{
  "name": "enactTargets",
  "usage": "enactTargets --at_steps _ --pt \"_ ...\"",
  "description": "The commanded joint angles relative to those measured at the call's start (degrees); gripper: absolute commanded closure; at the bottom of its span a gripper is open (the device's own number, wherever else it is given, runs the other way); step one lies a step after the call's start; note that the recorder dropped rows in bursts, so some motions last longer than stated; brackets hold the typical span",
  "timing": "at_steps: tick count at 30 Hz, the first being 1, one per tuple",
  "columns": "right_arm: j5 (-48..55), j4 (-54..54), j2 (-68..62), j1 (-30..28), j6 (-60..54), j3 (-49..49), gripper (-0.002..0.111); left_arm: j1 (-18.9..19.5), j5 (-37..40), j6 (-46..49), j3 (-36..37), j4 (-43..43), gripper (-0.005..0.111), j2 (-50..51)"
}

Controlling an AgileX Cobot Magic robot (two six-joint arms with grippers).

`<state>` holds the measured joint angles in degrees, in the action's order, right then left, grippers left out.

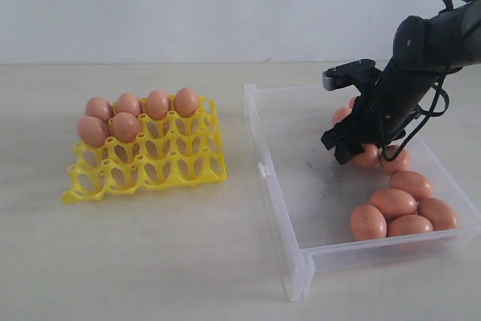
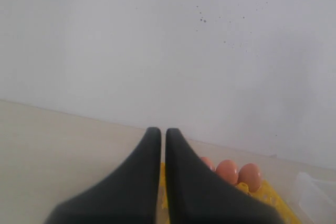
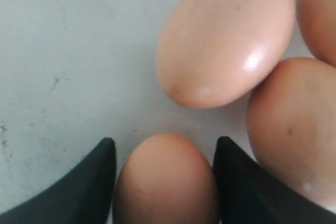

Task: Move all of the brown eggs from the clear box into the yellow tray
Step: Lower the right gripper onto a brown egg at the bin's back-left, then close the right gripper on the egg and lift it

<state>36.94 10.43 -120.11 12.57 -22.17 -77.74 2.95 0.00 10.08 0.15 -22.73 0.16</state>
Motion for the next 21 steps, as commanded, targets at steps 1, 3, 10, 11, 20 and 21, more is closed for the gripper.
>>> enactTargets --at_steps 1,3,10,11,20,21 --pt "-0.3 -0.6 -0.5 0.1 -0.7 -0.2 0.104 -0.2 0.0 0.5 -0.2 -0.2 0.103 -0.2" --pt "-0.3 -0.6 -0.5 0.1 -1.1 -0.2 0.108 -0.2 0.0 0.5 -0.2 -0.2 0.103 -0.2" --pt "-4.3 2.9 3.0 0.0 -1.5 0.2 0.109 -0.2 0.0 0.5 -0.2 -0.2 0.103 -0.2" --pt "-5.5 4.5 4.3 0.0 -2.8 0.7 0.109 -0.2 0.0 0.5 -0.2 -0.2 0.103 -0.2" --pt "-25.8 43.3 17.7 0.1 -36.2 14.0 0.109 -0.2 0.0 0.5 -0.2 -0.2 0.103 -0.2" --pt "-25.6 49.1 18.5 0.1 -42.1 14.5 0.109 -0.2 0.0 0.5 -0.2 -0.2 0.103 -0.2"
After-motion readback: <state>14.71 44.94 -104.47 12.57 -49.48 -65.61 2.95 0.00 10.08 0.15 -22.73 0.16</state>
